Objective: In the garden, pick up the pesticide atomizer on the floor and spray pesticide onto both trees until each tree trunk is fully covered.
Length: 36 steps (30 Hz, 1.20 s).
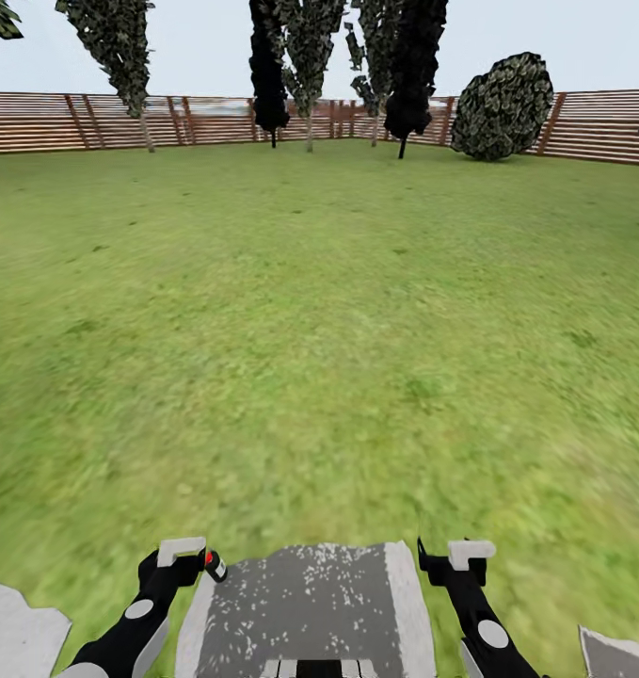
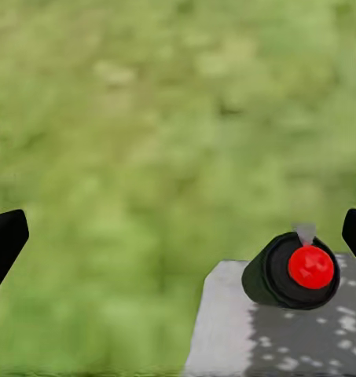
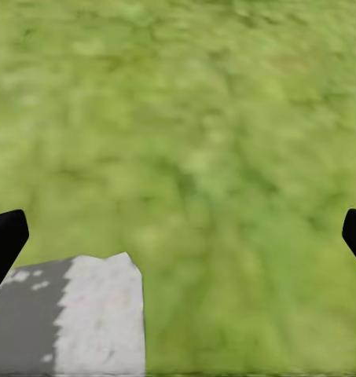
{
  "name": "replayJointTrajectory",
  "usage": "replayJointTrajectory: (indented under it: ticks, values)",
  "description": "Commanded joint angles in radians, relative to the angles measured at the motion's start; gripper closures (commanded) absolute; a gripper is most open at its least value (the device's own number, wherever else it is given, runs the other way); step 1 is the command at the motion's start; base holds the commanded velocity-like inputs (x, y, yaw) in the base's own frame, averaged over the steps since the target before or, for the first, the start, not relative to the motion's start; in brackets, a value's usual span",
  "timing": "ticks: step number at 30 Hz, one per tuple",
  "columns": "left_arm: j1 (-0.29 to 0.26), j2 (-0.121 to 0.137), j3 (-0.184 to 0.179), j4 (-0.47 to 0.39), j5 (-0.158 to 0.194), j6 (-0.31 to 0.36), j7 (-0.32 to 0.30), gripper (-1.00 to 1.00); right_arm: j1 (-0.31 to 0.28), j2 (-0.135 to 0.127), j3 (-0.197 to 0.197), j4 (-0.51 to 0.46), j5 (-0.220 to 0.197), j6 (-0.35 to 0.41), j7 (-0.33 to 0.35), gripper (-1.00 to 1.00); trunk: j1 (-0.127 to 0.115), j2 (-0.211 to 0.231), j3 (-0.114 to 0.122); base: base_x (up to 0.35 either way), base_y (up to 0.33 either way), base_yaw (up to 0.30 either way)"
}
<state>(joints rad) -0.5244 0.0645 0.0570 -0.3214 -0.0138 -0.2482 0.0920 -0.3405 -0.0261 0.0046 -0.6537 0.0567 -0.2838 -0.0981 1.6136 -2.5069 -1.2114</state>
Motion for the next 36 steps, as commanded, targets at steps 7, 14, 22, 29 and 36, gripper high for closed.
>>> replayJointTrajectory:
  ticks: [7, 14, 22, 29, 36]
  values:
    - [0.0, -0.002, -0.002, 0.002, -0.001, -0.005, 0.0, -1.0, 0.0, 0.0, 0.0, -0.002, 0.0, 0.0, -0.001, -1.0, 0.002, -0.001, -0.026, 0.0, 0.0, 0.0]
    - [0.0, -0.003, -0.002, 0.002, -0.003, -0.011, 0.0, -1.0, 0.0, 0.0, 0.0, -0.003, 0.0, -0.001, -0.002, -1.0, 0.002, -0.001, -0.028, 0.014, -0.028, 0.0]
    - [0.0, -0.003, -0.002, 0.002, -0.002, -0.011, 0.0, -1.0, 0.0, 0.0, 0.0, -0.003, 0.0, -0.002, 0.0, -1.0, 0.002, -0.001, -0.028, 0.064, -0.163, 0.0]
    - [0.0, -0.003, -0.002, 0.002, 0.0, -0.012, 0.0, -1.0, 0.0, 0.0, 0.0, -0.003, 0.0, -0.002, 0.0, -1.0, 0.002, -0.001, -0.028, 0.005, -0.012, 0.0]
    - [0.0, -0.003, -0.001, 0.002, 0.0, -0.013, 0.0, -1.0, 0.0, 0.0, 0.0, -0.003, 0.0, -0.001, -0.001, -1.0, 0.004, -0.002, -0.05, 0.0, 0.0, 0.0]
